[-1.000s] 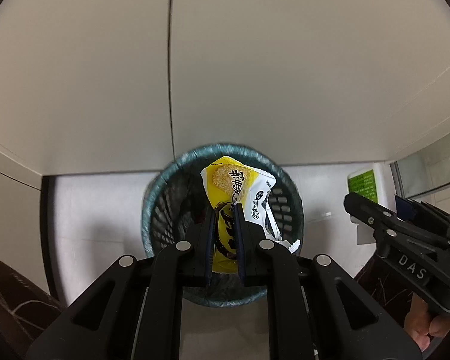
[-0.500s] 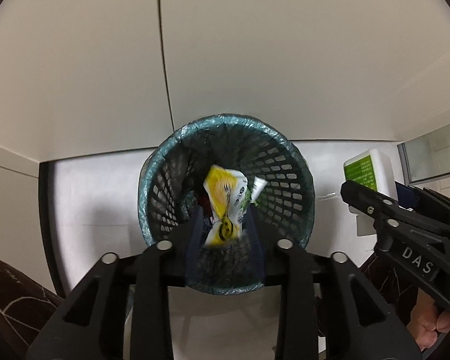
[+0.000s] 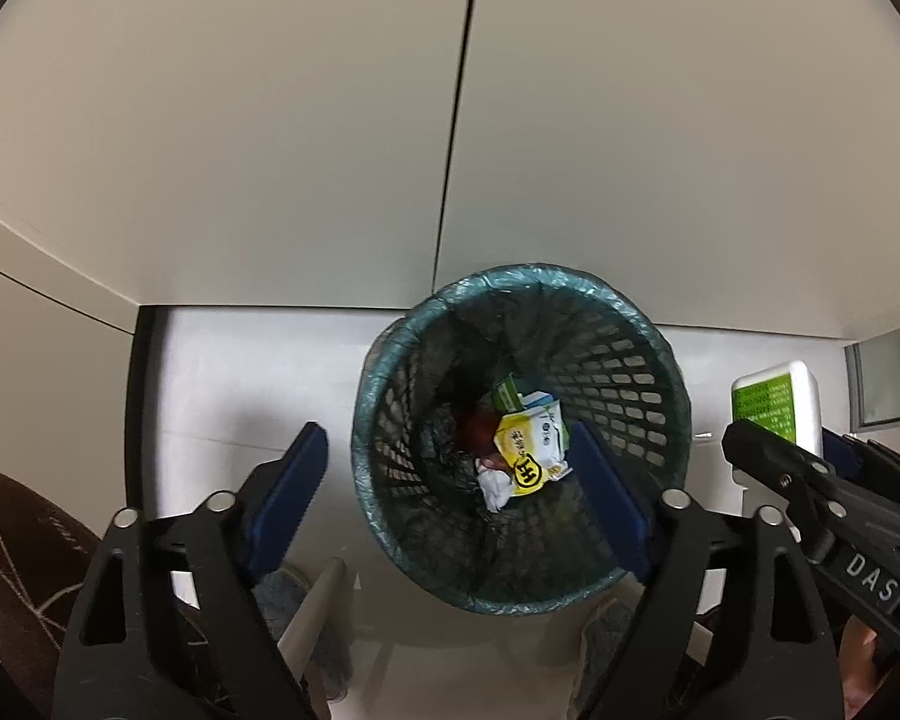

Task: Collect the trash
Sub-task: 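Open both tools to drop the snack bag and bottle into the wastebasket, then raise both tools back up toward the counter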

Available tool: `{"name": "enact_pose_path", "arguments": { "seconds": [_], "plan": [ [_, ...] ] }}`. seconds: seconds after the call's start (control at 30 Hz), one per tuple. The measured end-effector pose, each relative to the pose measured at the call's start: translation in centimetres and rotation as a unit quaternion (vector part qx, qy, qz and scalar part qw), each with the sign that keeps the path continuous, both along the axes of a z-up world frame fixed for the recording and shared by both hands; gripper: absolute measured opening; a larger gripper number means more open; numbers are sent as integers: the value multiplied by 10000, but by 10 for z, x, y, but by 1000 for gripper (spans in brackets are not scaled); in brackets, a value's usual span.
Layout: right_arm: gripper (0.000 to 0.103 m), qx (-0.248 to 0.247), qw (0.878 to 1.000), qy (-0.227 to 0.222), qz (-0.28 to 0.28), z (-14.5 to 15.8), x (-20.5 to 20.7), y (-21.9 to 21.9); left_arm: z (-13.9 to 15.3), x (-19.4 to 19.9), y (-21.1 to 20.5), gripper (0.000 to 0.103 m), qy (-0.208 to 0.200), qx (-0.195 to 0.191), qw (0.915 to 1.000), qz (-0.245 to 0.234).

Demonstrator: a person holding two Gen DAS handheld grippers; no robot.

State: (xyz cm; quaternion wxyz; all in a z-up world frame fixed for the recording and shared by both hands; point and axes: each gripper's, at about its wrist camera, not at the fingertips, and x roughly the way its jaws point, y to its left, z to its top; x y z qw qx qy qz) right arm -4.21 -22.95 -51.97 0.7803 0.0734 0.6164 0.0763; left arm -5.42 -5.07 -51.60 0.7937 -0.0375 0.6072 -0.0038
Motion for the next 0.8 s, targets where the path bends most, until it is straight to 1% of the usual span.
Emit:
{"name": "enact_pose_path", "arguments": {
  "seconds": [0.03, 0.07, 0.13, 0.2, 0.23, 0.3, 0.37, 0.47, 0.57, 0.67, 0.8],
  "plan": [
    [48, -2, 10000, -29, 8, 2, 0, 0, 1, 0, 1, 85, -27, 15, 10000, 4],
    [53, 15, 10000, -58, 14, 4, 0, 0, 1, 0, 2, 86, -53, 29, 10000, 8],
    [61, 21, 9999, -140, -1, 8, -1, -1, 3, 0, 5, 89, -92, 56, 9999, 37],
    [65, 19, 9998, -215, -44, 13, -2, -3, 4, 0, 8, 90, -136, 47, 9999, 76],
    [70, 23, 9997, -227, -80, 14, -1, -4, 5, 0, 9, 91, -143, 31, 9998, 95],
    [73, -10, 9996, -248, -152, 17, -2, -7, 6, 0, 11, 93, -142, -16, 9998, 115],
    [81, -84, 9993, -288, -213, 20, -4, -9, 8, 0, 12, 93, -147, -77, 9998, 131],
    [85, -253, 9987, -358, -258, 24, -7, -11, 10, -1, 12, 96, -154, -161, 9997, 120],
    [90, -460, 9975, -421, -321, 28, -9, -13, 15, -2, 12, 97, -191, -145, 9997, 82],
    [90, -593, 9968, -425, -331, 29, -9, -15, 19, -4, 13, 97, -205, -192, 9996, 71],
    [90, -765, 9951, -528, -335, 38, -13, -16, 31, -7, 13, 97, -329, -261, 9991, 25]
  ]
}}
